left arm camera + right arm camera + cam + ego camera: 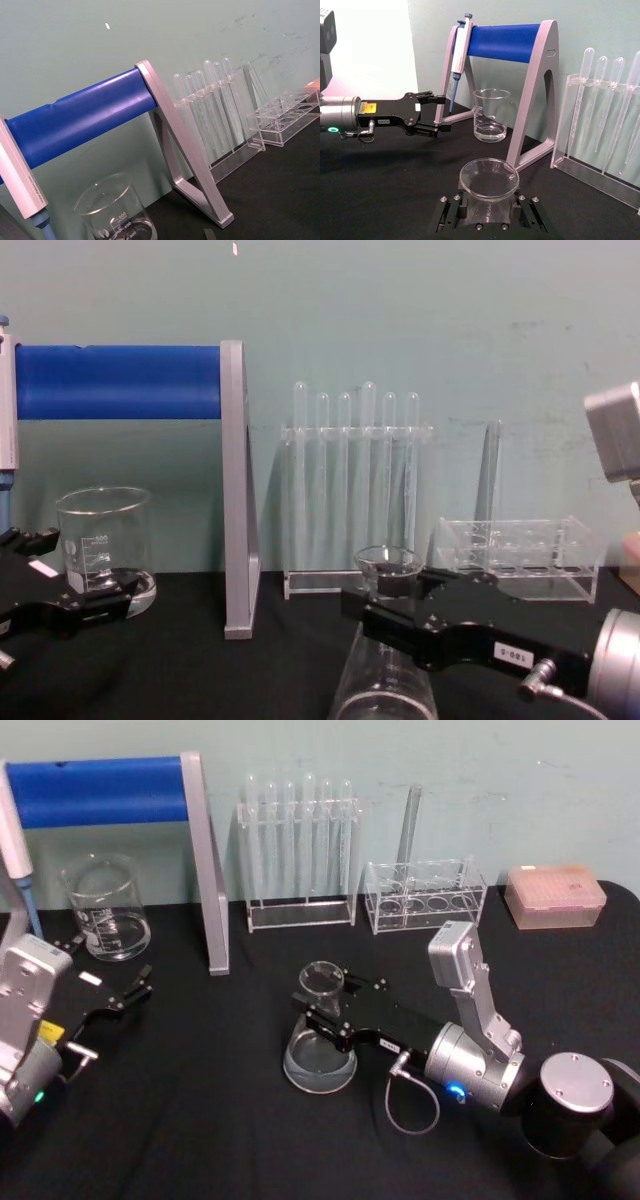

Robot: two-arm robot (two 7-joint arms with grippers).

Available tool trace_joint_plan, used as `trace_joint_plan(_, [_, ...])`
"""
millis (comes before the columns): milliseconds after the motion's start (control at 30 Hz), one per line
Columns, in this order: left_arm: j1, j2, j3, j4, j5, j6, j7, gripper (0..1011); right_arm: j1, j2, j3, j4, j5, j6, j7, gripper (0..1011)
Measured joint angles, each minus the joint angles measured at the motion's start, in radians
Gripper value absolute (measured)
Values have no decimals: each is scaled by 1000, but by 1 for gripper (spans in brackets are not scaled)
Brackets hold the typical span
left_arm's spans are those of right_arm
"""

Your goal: Grasp the erlenmeyer flask with one hand, shake it three times, then place it back.

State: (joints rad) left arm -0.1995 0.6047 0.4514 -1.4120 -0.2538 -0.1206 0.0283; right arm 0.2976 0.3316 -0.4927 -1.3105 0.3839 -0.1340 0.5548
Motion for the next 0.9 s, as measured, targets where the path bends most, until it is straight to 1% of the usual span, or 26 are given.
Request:
trace_joint_plan(100, [0, 0, 0, 0, 0, 0, 0, 1001, 0, 0, 0, 0, 0, 0, 0, 450])
trace_joint_plan(333, [0, 0, 0, 0, 0, 0, 0, 1001, -6, 2, 6, -13, 4, 3, -1, 450])
trace_joint_plan(533, [0, 0, 0, 0, 0, 0, 0, 1001, -17, 10, 31, -79, 8, 38, -43, 449])
trace_joint_plan(633, [0, 0, 0, 0, 0, 0, 0, 1001, -22, 14, 46, -122, 7, 66, -75, 450])
trace_joint_plan(733, [0, 0, 0, 0, 0, 0, 0, 1001, -31, 17, 67, -174, 5, 98, -116, 450])
trace_joint_plan(900, [0, 0, 0, 0, 0, 0, 0, 1001, -44, 21, 89, -236, -4, 120, -157, 449])
